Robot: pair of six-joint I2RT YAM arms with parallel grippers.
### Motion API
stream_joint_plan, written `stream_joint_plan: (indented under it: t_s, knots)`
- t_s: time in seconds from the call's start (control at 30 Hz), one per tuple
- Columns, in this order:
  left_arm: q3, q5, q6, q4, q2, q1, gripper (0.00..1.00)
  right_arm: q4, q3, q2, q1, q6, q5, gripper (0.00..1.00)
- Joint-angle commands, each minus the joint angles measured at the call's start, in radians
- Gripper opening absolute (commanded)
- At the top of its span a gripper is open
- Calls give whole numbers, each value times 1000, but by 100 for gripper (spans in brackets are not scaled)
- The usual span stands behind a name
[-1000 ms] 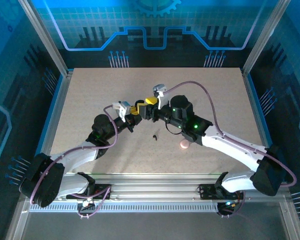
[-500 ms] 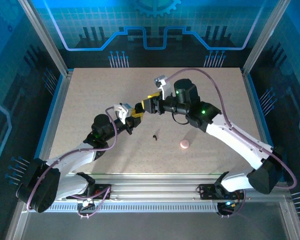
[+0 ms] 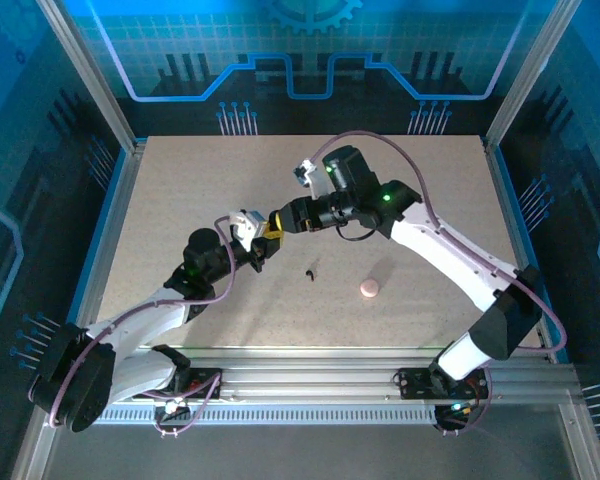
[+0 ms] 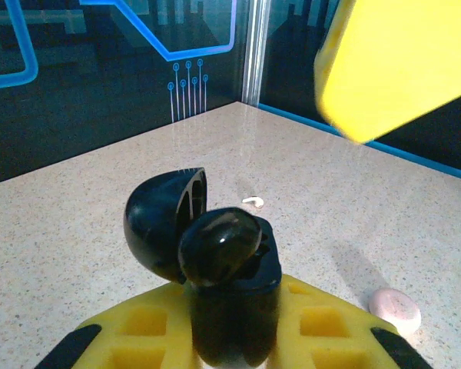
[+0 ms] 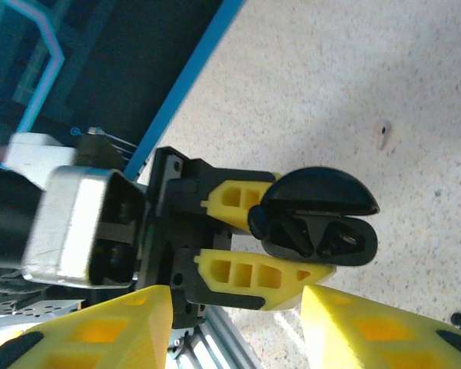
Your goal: Insert wireless bluetooth earbuds into charging case
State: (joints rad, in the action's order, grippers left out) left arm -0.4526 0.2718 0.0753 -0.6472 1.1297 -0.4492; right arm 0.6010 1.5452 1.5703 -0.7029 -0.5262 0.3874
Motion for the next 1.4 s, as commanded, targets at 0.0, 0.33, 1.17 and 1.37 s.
stream_joint_plan:
  t_s: [0.0, 0.33, 1.17, 1.37]
  knots:
    - [-27, -18, 26, 9, -27, -5, 8, 48, 57, 27, 5, -24, 43, 48]
    - [-26, -21, 31, 13, -29, -5, 8, 98, 109, 92, -12, 3, -1, 49]
    - [-39, -19, 44, 27, -30, -5, 8, 113, 179, 168, -38, 10, -4, 47]
    - [-44, -15, 47, 30, -31, -5, 8, 137, 185, 175, -40, 21, -30, 44]
